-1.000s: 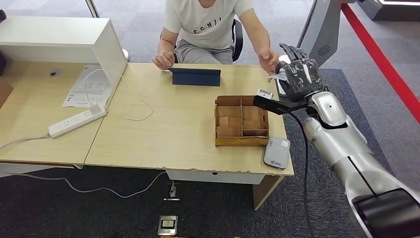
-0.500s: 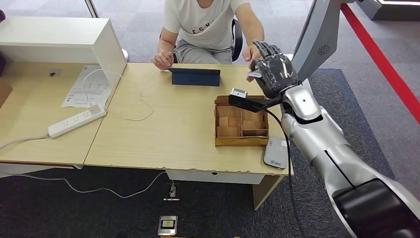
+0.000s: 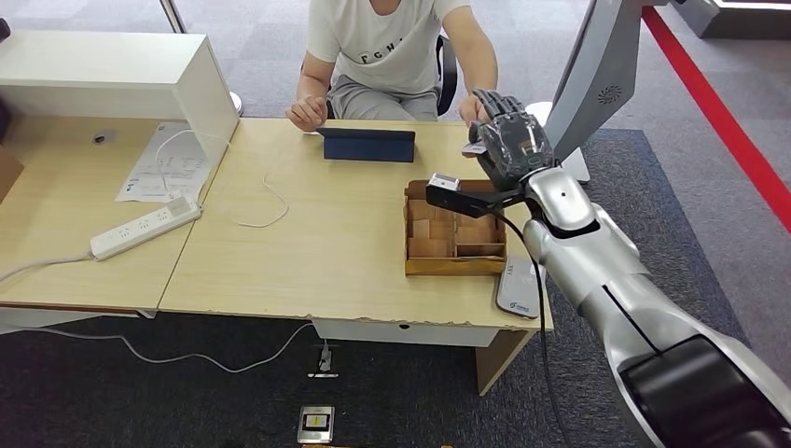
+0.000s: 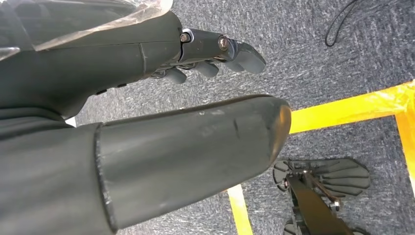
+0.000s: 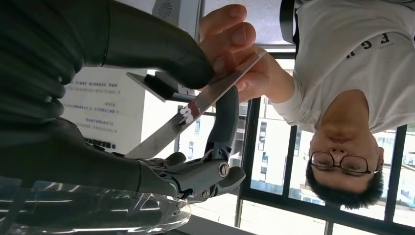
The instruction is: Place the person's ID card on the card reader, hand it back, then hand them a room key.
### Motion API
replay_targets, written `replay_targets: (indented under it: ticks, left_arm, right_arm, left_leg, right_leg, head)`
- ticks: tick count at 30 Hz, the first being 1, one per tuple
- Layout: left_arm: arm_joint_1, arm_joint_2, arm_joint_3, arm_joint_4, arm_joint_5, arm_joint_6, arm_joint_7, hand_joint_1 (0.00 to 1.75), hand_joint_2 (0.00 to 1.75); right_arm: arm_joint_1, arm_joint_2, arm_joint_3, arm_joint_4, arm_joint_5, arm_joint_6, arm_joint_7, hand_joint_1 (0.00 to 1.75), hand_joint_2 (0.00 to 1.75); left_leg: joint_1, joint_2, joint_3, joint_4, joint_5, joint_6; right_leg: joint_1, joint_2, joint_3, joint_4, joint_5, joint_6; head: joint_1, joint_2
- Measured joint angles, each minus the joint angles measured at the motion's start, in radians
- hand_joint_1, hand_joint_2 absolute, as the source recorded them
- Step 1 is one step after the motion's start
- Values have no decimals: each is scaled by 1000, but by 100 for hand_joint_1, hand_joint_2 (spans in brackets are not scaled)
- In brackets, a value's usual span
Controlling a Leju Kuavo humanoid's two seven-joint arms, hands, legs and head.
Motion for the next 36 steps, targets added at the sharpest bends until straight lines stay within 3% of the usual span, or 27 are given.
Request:
replay_targets:
  ticks: [1, 13, 24, 30, 36]
  left_arm:
    - [0, -1, 0, 0, 1, 2, 1, 0, 0]
    - [1, -9, 0, 0, 6, 15, 21, 0, 0]
    - [0, -12, 1, 0, 76, 34, 64, 0, 0]
    - [1, -12, 6, 0, 100, 55, 81, 0, 0]
    - [2, -9, 6, 0, 116, 58, 85, 0, 0]
  right_arm:
    - [0, 0, 1, 3, -2, 0, -3, 0, 0]
    - [2, -2, 8, 27, 15, -2, 13, 0, 0]
    - [10, -30, -25, 10, -80, 20, -70, 0, 0]
    - [81, -81, -51, -87, -147, 83, -99, 0, 0]
    - [226, -190, -80, -311, -233, 156, -33, 0, 0]
  left_leg:
    - [0, 0, 0, 0, 0, 0]
    - [0, 0, 0, 0, 0, 0]
    - [0, 0, 0, 0, 0, 0]
    - [0, 0, 1, 0, 0, 0]
    - [0, -1, 2, 0, -1, 1]
  right_leg:
    - [0, 0, 0, 0, 0, 0]
    - [0, 0, 0, 0, 0, 0]
    - [0, 0, 0, 0, 0, 0]
    - [0, 0, 0, 0, 0, 0]
    - [0, -1, 1, -1, -1, 0]
  head:
    - [0, 0]
    - [0, 0]
    - [0, 0]
    - [0, 0]
    - [0, 0]
